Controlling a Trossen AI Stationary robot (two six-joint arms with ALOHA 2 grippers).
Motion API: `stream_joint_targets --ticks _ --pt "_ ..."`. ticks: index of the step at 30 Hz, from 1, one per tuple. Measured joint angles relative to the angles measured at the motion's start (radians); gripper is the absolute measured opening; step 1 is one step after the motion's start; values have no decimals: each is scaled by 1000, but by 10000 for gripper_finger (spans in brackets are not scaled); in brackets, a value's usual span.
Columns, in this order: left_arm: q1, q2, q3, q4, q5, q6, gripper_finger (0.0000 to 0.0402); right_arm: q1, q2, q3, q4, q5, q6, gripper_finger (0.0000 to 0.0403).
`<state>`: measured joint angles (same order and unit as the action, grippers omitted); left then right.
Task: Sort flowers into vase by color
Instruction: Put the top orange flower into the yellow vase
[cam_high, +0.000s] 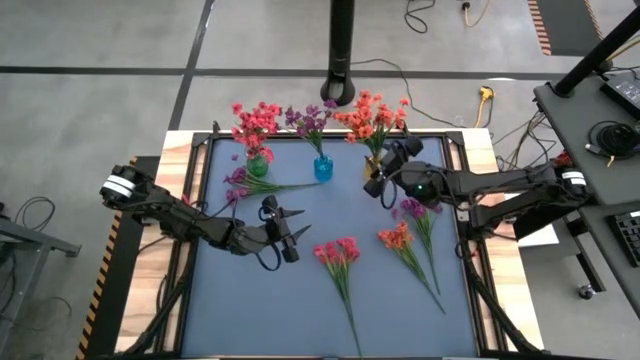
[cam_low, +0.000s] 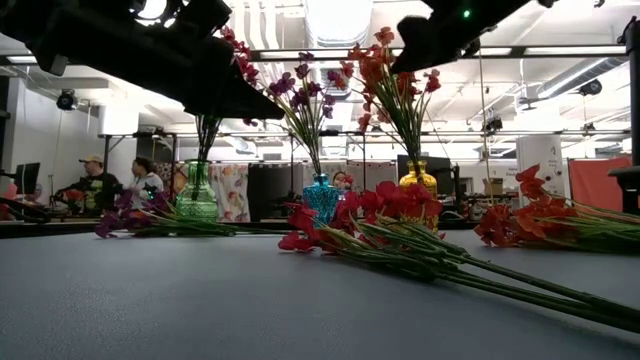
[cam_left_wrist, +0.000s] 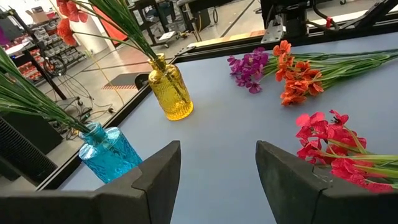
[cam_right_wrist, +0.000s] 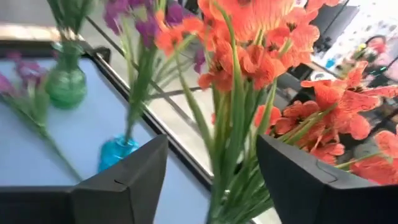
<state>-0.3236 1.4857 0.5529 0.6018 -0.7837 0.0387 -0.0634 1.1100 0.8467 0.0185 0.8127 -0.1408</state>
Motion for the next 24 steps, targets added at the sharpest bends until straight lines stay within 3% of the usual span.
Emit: stream_joint_targets --ticks 6,10,14,24 --pt "1 0 0 0 0 2 192 -48 45 0 34 -9 -28 289" --pt "2 0 0 0 0 8 192 -83 72 0 91 -22 -41 290" --pt "7 0 0 0 0 8 192 -118 80 0 138 -111 -37 268" --pt "9 0 0 0 0 8 192 -180 84 0 137 -167 -9 184"
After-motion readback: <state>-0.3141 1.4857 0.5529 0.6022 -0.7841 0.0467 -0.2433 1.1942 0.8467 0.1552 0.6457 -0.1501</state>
